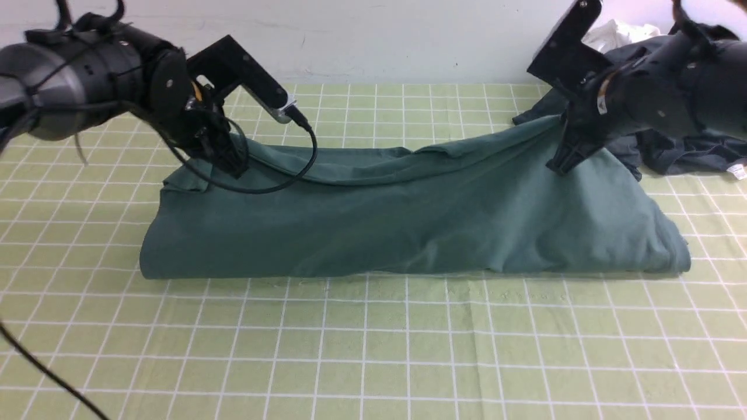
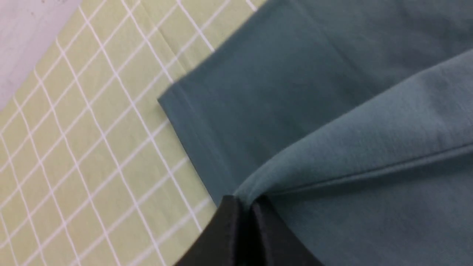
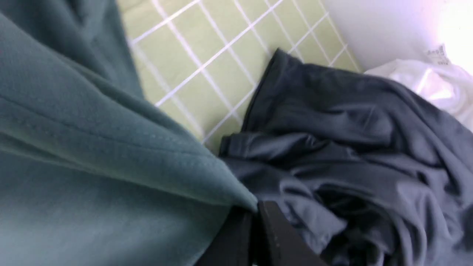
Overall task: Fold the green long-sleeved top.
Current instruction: Use both arms to drag the lower edge of the fabric forward and fold it over the upper edge
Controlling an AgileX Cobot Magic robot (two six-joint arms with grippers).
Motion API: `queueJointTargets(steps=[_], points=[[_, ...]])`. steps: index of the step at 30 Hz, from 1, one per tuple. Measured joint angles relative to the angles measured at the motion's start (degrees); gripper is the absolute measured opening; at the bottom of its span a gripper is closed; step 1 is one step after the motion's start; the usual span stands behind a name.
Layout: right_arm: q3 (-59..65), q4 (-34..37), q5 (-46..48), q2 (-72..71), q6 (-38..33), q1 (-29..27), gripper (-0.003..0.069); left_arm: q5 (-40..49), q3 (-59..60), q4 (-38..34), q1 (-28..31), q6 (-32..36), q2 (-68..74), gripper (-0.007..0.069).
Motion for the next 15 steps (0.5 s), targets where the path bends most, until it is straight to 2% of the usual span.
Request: queueJointTargets(steps=[6, 12, 15], points=[[-7.1, -1.0, 0.7, 9.6, 0.2, -0.7, -0.0003, 4.5, -16.1, 3.1, 0.1, -0.8, 13.5, 0.0006], [-10.5, -1.0, -0.6, 16.0, 0.2, -2.2, -0.0003, -2.3, -23.4, 3.6, 1.4, -6.3, 21.4, 0.0007], [-11.4, -1.0, -2.5, 17.6, 2.3, -3.2, 0.0002, -6.0, -23.8, 3.7, 2.3, -7.9, 23.6, 0.0032]])
